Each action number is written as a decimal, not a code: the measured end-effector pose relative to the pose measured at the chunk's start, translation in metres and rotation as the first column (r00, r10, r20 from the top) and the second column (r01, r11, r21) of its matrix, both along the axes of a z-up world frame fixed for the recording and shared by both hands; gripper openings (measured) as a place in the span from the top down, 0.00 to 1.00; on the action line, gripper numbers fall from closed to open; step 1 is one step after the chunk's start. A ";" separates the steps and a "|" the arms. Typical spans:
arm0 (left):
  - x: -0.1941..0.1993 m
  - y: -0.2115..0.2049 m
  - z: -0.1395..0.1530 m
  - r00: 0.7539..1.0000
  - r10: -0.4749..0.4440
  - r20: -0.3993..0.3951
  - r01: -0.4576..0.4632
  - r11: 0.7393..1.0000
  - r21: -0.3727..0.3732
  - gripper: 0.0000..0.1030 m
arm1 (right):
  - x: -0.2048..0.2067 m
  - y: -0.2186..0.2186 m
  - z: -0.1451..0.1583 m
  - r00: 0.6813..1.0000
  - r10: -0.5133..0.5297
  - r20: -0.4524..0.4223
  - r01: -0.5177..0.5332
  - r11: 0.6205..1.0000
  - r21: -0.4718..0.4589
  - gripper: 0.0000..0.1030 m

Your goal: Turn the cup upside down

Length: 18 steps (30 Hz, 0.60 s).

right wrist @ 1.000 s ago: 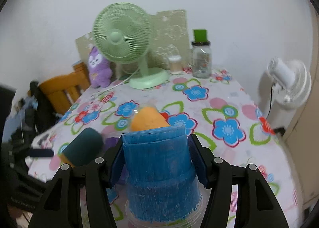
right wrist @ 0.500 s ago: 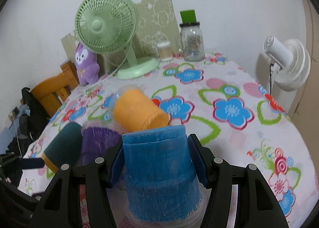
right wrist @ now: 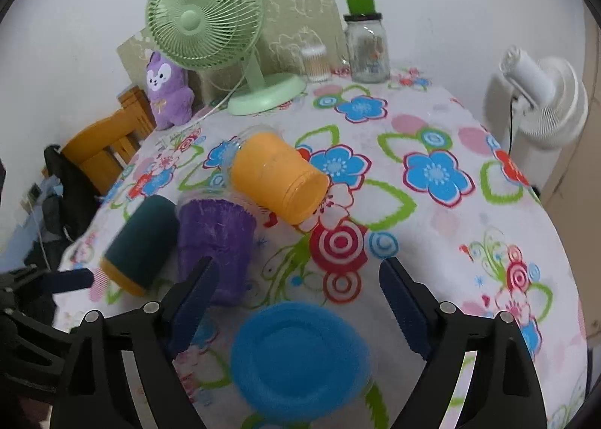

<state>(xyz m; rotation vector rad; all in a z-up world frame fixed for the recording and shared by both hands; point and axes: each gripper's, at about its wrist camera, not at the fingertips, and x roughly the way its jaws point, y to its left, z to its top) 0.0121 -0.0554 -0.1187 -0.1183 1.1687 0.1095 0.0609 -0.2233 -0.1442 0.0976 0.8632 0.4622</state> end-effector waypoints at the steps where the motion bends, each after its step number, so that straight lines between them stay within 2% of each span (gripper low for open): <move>1: -0.001 0.000 0.005 1.000 -0.002 -0.003 0.002 1.000 -0.003 0.00 | -0.001 -0.001 0.006 1.000 -0.004 -0.014 0.004 1.000 -0.002 0.13; 4: -0.006 0.001 0.024 1.000 0.006 -0.016 -0.006 1.000 -0.018 0.00 | -0.005 0.000 0.030 0.999 0.017 -0.038 -0.018 0.999 -0.047 0.13; 11: -0.014 0.009 0.071 0.999 0.042 0.015 -0.041 0.998 -0.039 0.00 | -0.021 0.010 0.090 0.998 0.052 0.022 -0.046 0.971 -0.234 0.09; 18: -0.026 0.022 0.108 0.995 0.082 0.061 -0.079 0.995 -0.054 0.00 | -0.030 0.014 0.127 0.997 0.068 0.031 -0.060 0.975 -0.215 0.09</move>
